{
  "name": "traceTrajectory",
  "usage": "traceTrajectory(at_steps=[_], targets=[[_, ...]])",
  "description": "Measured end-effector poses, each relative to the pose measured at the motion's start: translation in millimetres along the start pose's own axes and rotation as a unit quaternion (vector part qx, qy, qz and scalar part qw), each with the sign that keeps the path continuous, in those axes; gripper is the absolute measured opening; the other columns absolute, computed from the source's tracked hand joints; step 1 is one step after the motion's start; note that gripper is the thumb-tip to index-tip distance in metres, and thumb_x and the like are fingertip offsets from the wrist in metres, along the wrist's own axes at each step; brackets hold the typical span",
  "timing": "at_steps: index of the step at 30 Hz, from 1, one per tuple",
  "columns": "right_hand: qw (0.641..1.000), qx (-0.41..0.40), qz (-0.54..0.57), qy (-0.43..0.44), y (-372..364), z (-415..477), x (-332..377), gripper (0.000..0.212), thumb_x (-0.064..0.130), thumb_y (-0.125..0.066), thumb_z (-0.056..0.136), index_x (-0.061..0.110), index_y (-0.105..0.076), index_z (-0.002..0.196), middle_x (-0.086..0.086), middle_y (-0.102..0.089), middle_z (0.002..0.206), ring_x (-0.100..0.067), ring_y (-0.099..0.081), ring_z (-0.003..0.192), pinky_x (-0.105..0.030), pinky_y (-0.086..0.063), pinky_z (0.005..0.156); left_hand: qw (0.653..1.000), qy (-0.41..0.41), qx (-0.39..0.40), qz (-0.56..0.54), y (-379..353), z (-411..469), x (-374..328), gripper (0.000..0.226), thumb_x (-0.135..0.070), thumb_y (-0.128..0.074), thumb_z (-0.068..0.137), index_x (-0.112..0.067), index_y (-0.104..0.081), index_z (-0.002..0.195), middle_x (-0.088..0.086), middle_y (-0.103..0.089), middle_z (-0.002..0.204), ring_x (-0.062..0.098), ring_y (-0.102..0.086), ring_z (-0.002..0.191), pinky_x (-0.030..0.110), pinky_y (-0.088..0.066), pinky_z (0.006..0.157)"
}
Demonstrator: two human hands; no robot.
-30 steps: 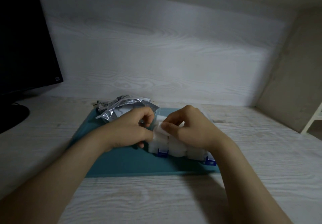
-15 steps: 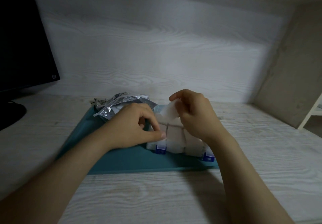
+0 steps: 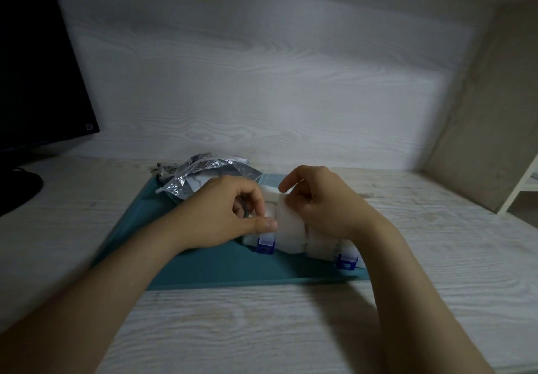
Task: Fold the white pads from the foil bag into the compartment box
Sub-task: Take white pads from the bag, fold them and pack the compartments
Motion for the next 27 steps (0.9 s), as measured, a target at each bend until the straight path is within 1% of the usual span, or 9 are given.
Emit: traceTrajectory(at_steps=[3, 8, 11, 14, 16, 18, 21, 24, 27], targets=[[1.000, -0.013, -0.021, -0.002, 2.7, -0.8, 0.6, 0.014, 0.016, -0.076, 0.091, 0.028, -0.077, 0.099, 0.012, -0.073, 0.084, -0.001, -0.066, 0.073, -0.014, -0.050, 0.064, 1.000, 0.013, 0.000, -0.010, 2.0, 0.6, 1.8, 0.040, -0.060, -0.091, 0.064, -0.029, -0.072, 0.081, -0.002, -0.071, 0.080, 0.014, -0.065, 0.065, 0.035, -0.058, 0.062], [0.995, -0.017, -0.094, 0.012, 3.1, -3.3, 3.6, 0.006, 0.029, -0.087, 0.082, 0.031, -0.082, 0.086, 0.020, -0.069, 0.078, 0.002, -0.061, 0.071, -0.007, -0.040, 0.060, 0.997, 0.044, 0.025, -0.062, 0.6, -0.5, -0.3, 0.040, -0.047, -0.096, 0.065, -0.019, -0.071, 0.081, 0.009, -0.073, 0.072, 0.031, -0.076, 0.063, 0.049, -0.065, 0.065], [0.991, -0.021, -0.127, 0.022, 2.4, -3.2, 5.9, 0.005, 0.037, -0.085, 0.082, 0.033, -0.083, 0.083, 0.019, -0.068, 0.077, -0.003, -0.058, 0.074, -0.019, -0.043, 0.068, 0.996, 0.054, 0.033, -0.066, 0.0, -1.3, -4.5, 0.041, -0.047, -0.095, 0.066, -0.017, -0.072, 0.081, 0.010, -0.073, 0.070, 0.031, -0.076, 0.063, 0.050, -0.065, 0.067], [0.989, -0.024, -0.146, 0.017, -0.7, -3.3, 6.6, 0.015, 0.035, -0.075, 0.080, 0.025, -0.081, 0.071, 0.004, -0.073, 0.070, -0.019, -0.063, 0.071, -0.034, -0.054, 0.071, 0.995, 0.068, 0.026, -0.060, 1.6, -3.5, -9.7, 0.035, -0.054, -0.085, 0.077, -0.020, -0.075, 0.080, 0.007, -0.072, 0.067, 0.024, -0.073, 0.057, 0.038, -0.060, 0.059], [0.988, -0.015, -0.154, 0.009, -3.9, -3.6, 9.4, 0.022, 0.030, -0.064, 0.075, 0.016, -0.072, 0.061, -0.005, -0.065, 0.060, -0.021, -0.056, 0.062, -0.038, -0.054, 0.065, 0.997, 0.057, -0.034, -0.042, 5.0, -1.1, -12.0, 0.030, -0.046, -0.077, 0.090, -0.020, -0.076, 0.077, 0.000, -0.069, 0.062, 0.017, -0.066, 0.052, 0.031, -0.053, 0.053], [0.989, -0.023, -0.143, 0.010, -5.5, -3.3, 12.0, 0.025, 0.031, -0.054, 0.069, 0.016, -0.071, 0.061, -0.002, -0.066, 0.060, -0.018, -0.057, 0.062, -0.036, -0.055, 0.064, 0.985, 0.003, -0.169, 0.019, 16.0, 2.0, -6.7, 0.023, -0.029, -0.076, 0.096, -0.017, -0.075, 0.077, -0.002, -0.068, 0.065, 0.019, -0.060, 0.057, 0.035, -0.051, 0.058], [0.992, -0.067, -0.101, 0.017, -3.4, -3.8, 19.4, 0.026, 0.025, -0.054, 0.073, 0.018, -0.078, 0.074, 0.002, -0.074, 0.071, -0.016, -0.066, 0.070, -0.035, -0.058, 0.067, 0.917, -0.036, -0.356, 0.176, 37.6, -1.7, 8.3, 0.009, -0.013, -0.073, 0.091, -0.020, -0.070, 0.089, -0.001, -0.063, 0.087, 0.018, -0.058, 0.079, 0.037, -0.051, 0.074], [0.992, -0.115, -0.048, 0.026, -3.8, -5.2, 29.9, 0.030, 0.008, -0.058, 0.084, 0.020, -0.083, 0.094, 0.007, -0.080, 0.089, -0.015, -0.070, 0.085, -0.031, -0.058, 0.080, 0.887, -0.003, -0.384, 0.258, 48.1, -2.5, 32.6, 0.025, -0.013, -0.069, 0.094, -0.012, -0.067, 0.119, 0.011, -0.059, 0.117, 0.033, -0.057, 0.109, 0.047, -0.050, 0.094], [0.992, -0.111, -0.038, 0.034, -11.9, -1.7, 42.1, 0.038, 0.006, -0.053, 0.091, 0.022, -0.082, 0.110, 0.004, -0.080, 0.103, -0.020, -0.069, 0.097, -0.032, -0.055, 0.090, 0.899, 0.064, -0.343, 0.267, 52.8, -0.2, 56.3, 0.033, -0.026, -0.064, 0.101, -0.006, -0.066, 0.128, 0.018, -0.057, 0.129, 0.042, -0.060, 0.114, 0.054, -0.052, 0.099]])
Point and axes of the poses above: each hand's wrist, its own z-axis towards the middle knuckle, its own y-axis out of the back of the hand, x = y × z, the point moved 3 cm from there along z, towards the middle knuckle
